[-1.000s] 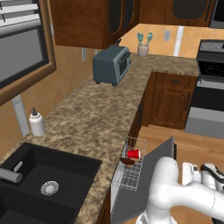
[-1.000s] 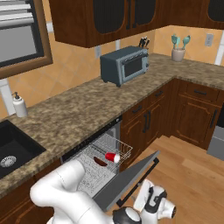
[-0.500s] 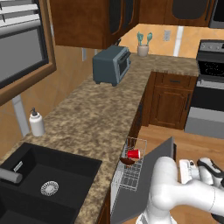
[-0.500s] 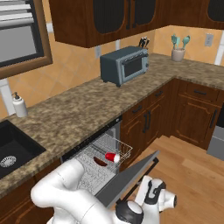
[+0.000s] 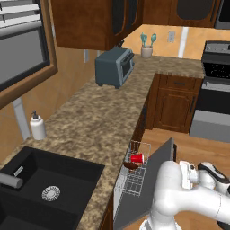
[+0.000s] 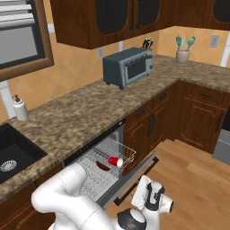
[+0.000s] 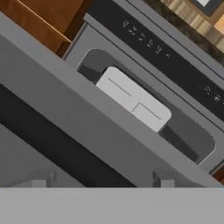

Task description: Pick up the cup and bowl from the counter, place them in the dishwasher, and close the dishwasher door.

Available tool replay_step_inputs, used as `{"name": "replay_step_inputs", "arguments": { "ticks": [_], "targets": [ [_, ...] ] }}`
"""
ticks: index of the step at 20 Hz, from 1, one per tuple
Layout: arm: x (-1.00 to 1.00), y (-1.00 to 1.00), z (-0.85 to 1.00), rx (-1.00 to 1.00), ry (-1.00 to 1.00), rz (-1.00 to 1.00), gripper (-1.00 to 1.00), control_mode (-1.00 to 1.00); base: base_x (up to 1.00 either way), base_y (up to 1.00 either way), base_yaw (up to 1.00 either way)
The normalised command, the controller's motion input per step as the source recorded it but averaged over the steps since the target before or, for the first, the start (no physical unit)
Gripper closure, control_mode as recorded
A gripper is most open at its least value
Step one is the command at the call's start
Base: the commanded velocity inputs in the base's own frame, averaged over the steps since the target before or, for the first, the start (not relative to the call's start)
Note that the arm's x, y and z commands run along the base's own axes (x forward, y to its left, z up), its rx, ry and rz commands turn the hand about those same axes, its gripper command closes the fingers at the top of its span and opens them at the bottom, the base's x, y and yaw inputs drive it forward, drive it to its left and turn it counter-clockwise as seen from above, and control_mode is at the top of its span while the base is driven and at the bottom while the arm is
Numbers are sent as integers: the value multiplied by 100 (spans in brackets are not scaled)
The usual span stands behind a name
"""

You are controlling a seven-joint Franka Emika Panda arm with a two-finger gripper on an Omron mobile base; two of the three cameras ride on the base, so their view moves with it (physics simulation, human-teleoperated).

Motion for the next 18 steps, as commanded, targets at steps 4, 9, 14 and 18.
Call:
{"name": "replay_step_inputs", "arguments": {
  "ticks": [4,9,14,18],
  "targets": [
    [100,100,-56,14,-22,7,-100,-100,0,0,0],
    [100,100,-36,11,-18,5,-100,-100,0,0,0],
    [99,100,-49,10,-8,4,-100,-100,0,0,0],
    [90,100,-82,12,0,0,-100,-100,0,0,0]
  ]
}}
